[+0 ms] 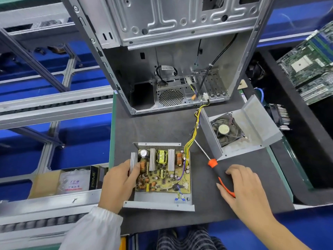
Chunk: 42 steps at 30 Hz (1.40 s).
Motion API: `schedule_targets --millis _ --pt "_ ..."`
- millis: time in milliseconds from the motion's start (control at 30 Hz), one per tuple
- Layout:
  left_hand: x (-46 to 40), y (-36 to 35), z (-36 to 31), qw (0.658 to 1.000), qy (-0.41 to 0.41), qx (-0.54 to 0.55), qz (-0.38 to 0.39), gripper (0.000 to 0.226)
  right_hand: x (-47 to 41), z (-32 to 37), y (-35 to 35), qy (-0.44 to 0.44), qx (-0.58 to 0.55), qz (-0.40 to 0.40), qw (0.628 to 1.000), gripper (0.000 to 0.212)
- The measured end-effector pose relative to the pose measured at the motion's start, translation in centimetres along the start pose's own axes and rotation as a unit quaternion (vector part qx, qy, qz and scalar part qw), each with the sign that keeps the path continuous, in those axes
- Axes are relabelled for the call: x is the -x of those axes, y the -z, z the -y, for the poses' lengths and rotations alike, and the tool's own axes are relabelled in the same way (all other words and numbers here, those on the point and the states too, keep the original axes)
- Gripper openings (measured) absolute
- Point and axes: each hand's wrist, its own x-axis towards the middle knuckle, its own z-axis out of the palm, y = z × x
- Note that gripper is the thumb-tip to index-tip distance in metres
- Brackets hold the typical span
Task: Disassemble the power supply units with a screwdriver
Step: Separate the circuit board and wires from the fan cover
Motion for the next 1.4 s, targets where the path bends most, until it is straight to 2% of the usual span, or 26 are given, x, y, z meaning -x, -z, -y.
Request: schedule_targets --millis 100,167,233,300,400,467,533,567,700,767,833,900,933,967,1033,1100,1133,1200,1333,1400 --pt "0.3 -0.1 0.2 0.999 -0.029 0.039 -0.015 0.033 -0.4 0.7 0.3 -0.011 0.006 0.007 1.0 0.041" --pt "0.3 -0.1 0.4 0.998 -0.054 0.033 -0.019 0.036 -0.6 1.3 0.7 0.022 -0.005 0.007 1.0 0.036" --pt "0.1 -0.1 0.4 0.997 -0.071 0.018 -0.019 0.033 -1.0 2.6 1.4 0.057 -0.074 0.036 0.995 0.035" --pt "0.1 -0.2 0.5 0.997 -0.074 0.016 -0.021 0.029 -1.9 4.6 1.9 -0.003 -0.216 0.113 0.97 0.03" --pt "-0.1 -0.1 0.8 0.997 -0.064 0.025 -0.017 0.026 -3.9 6.9 1.3 -0.152 -0.372 0.224 0.888 0.024" --pt "-0.2 0.1 1.0 0.997 -0.061 0.032 -0.017 0.03 -5.0 7.1 0.6 -0.247 -0.461 0.235 0.819 0.021" --pt "-0.4 0.3 1.1 0.997 -0.061 0.049 -0.01 0.031 -5.4 7.1 0.5 -0.333 -0.556 0.226 0.727 0.025" --pt "-0.4 0.2 1.2 0.996 -0.06 0.067 -0.004 0.032 -5.3 7.0 0.4 -0.349 -0.571 0.222 0.709 0.026" --pt "-1.0 0.1 1.8 0.994 -0.04 0.096 0.044 0.05 -5.0 7.2 0.3 -0.311 -0.54 0.227 0.748 0.025" --pt "-1.1 0.1 1.9 0.994 -0.039 0.089 0.051 0.046 -5.1 7.3 0.3 -0.286 -0.511 0.237 0.775 0.025" --pt "-1.1 0.0 1.9 0.996 -0.036 0.073 0.043 0.043 -5.2 7.2 0.4 -0.239 -0.422 0.248 0.839 0.022" --pt "-1.0 -0.2 1.6 0.998 -0.031 0.041 0.035 0.041 -5.0 7.1 1.2 -0.161 -0.275 0.2 0.927 0.013" --pt "-0.9 -0.3 1.4 0.999 -0.029 0.031 0.032 0.039 -4.8 7.1 1.8 -0.124 -0.238 0.155 0.951 0.005" --pt "-0.9 -0.4 1.3 0.999 -0.027 0.028 0.029 0.037 -4.6 7.2 2.4 -0.103 -0.238 0.141 0.955 0.005" --pt "-0.9 -0.4 1.2 0.999 -0.022 0.033 0.027 0.037 -4.0 7.8 2.8 -0.098 -0.298 0.214 0.925 0.018" --pt "-1.0 -0.3 1.3 0.999 -0.019 0.038 0.031 0.038 -3.5 8.6 2.2 -0.083 -0.358 0.347 0.863 0.031" --pt "-1.0 -0.3 1.4 0.999 -0.02 0.037 0.033 0.035 -3.4 8.7 1.9 -0.073 -0.368 0.375 0.848 0.037" --pt "-1.1 -0.3 1.4 0.999 -0.02 0.036 0.035 0.034 -3.6 8.7 1.5 -0.084 -0.379 0.382 0.839 0.04" --pt "-1.1 -0.8 1.4 0.997 -0.005 0.063 0.032 0.032 -3.9 8.7 1.5 -0.144 -0.396 0.413 0.807 0.031" --pt "-1.1 -0.9 1.4 0.997 -0.003 0.064 0.032 0.031 -3.9 9.0 1.4 -0.152 -0.389 0.412 0.81 0.028"
